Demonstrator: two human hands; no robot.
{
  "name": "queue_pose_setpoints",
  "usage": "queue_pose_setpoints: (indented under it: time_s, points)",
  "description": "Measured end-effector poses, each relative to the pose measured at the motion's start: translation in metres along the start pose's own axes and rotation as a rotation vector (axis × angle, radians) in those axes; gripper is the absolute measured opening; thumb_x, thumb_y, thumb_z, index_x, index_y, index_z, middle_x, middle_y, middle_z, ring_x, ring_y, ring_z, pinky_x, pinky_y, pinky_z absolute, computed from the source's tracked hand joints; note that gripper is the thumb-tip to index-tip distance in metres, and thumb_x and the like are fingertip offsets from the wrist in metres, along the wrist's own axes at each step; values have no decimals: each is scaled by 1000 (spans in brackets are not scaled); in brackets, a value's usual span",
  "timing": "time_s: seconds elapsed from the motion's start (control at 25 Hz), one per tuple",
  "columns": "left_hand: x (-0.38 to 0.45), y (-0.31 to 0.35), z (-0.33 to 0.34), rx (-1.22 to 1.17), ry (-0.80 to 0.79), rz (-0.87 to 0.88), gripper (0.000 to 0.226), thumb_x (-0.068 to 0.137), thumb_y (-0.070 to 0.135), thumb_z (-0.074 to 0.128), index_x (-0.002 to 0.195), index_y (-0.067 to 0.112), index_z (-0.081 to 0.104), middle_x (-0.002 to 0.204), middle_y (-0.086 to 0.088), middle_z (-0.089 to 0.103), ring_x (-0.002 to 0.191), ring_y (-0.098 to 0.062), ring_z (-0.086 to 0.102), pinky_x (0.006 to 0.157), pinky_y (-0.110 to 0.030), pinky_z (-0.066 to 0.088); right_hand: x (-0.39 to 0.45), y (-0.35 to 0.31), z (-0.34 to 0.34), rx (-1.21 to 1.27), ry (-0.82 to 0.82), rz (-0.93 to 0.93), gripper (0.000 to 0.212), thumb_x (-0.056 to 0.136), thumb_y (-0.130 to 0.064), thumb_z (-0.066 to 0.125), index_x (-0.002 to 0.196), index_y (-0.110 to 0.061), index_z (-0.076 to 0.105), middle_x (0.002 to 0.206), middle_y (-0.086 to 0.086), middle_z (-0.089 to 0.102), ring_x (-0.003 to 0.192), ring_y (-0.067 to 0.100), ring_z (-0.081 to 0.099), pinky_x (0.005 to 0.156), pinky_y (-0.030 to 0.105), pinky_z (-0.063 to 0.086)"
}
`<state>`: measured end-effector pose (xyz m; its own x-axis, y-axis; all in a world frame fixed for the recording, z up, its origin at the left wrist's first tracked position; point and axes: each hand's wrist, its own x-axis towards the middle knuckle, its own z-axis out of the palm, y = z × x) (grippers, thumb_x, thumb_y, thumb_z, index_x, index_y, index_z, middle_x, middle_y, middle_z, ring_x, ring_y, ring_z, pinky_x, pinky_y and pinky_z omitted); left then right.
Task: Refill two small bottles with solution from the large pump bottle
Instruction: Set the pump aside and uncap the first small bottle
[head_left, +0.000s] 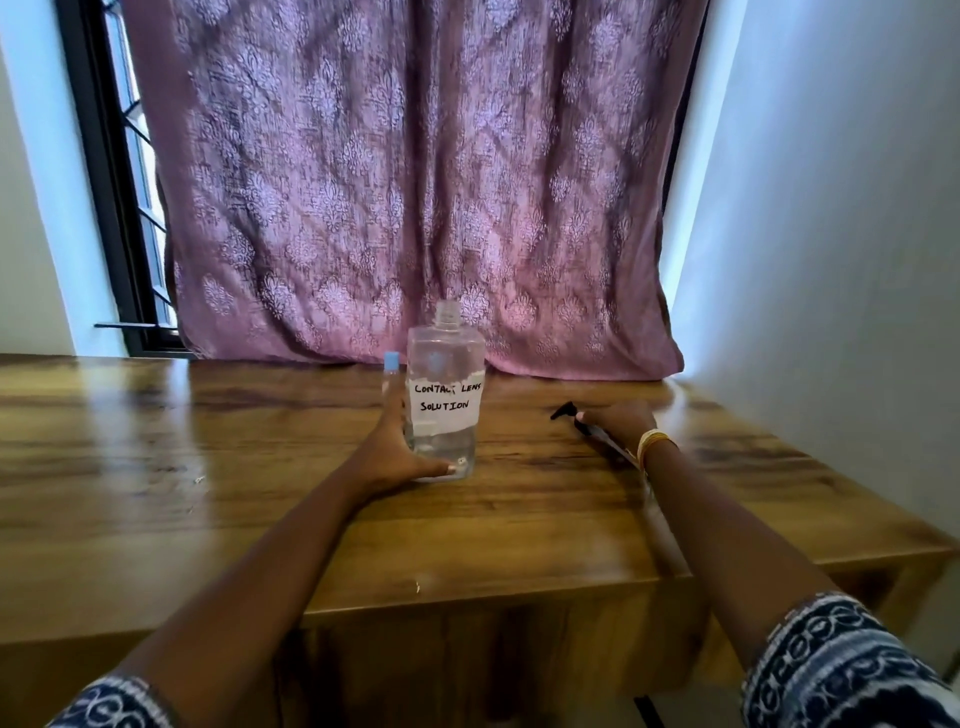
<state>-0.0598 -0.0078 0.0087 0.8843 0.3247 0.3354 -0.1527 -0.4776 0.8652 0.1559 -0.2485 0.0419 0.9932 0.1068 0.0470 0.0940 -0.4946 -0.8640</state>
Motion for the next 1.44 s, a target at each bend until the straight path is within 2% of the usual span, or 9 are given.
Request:
queue_pose_setpoints:
  time_s: [0.16,0.32,0.36,0.52,0.6,0.76,0.92,1.0,1.44]
  points:
    - [0,-3,1,22,14,6,120,58,13,90,149,19,13,121,12,54,114,-12,55,73,-8,48,-4,0,5,-105,6,-27,35,76,-34,80,66,-7,58,67,7,59,63,22,54,53,29,37]
    - [-2,0,1,28,36,17,116,57,14,91,147,19,20,111,24,54,101,3,57,80,-9,49,-31,-11,21,-292,198,-251,34,82,-38,68,99,-9,70,99,12,68,98,31,62,79,32,48]
    - [-2,0,2,34,41,18,114,57,14,91,147,18,21,110,26,54,98,7,56,76,-6,49,-41,-15,31,-189,141,-347,34,82,-29,70,108,-8,68,106,12,67,101,29,62,84,33,49]
    - [-8,5,4,79,78,36,114,55,24,92,147,20,25,105,27,56,92,11,57,73,-7,49,-96,-29,70,156,-570,-424,61,82,-4,71,137,-12,46,132,10,57,114,26,60,97,41,53]
    - [-12,9,6,143,112,82,110,52,36,92,143,24,32,108,20,61,93,7,59,75,-12,49,-106,-32,82,134,-696,-488,75,77,1,75,142,-12,39,133,4,57,118,21,58,98,34,52]
    - [-14,8,3,197,58,109,101,48,39,92,134,28,41,125,4,64,108,-14,63,85,-25,53,-103,-32,82,208,-618,-481,77,68,-9,86,135,-15,48,133,5,62,117,22,62,99,36,52]
    - [-13,7,8,277,-10,83,117,52,36,92,147,27,25,118,6,58,102,-12,62,76,-14,49,-89,-22,70,195,-540,-499,69,61,-16,91,121,-25,59,125,1,68,110,18,67,98,38,55]
    - [-11,4,8,289,-7,64,120,52,39,91,150,29,22,117,1,58,100,-13,61,79,-20,50,-80,-17,61,222,-487,-457,71,60,-16,92,122,-23,59,125,2,68,113,19,65,100,40,53]
    - [-8,-2,8,348,-12,36,58,69,26,84,121,17,60,112,-1,65,100,-11,60,76,-8,44,-49,-1,25,201,-291,-326,79,66,-12,88,134,-6,49,131,12,62,117,27,60,94,35,50]
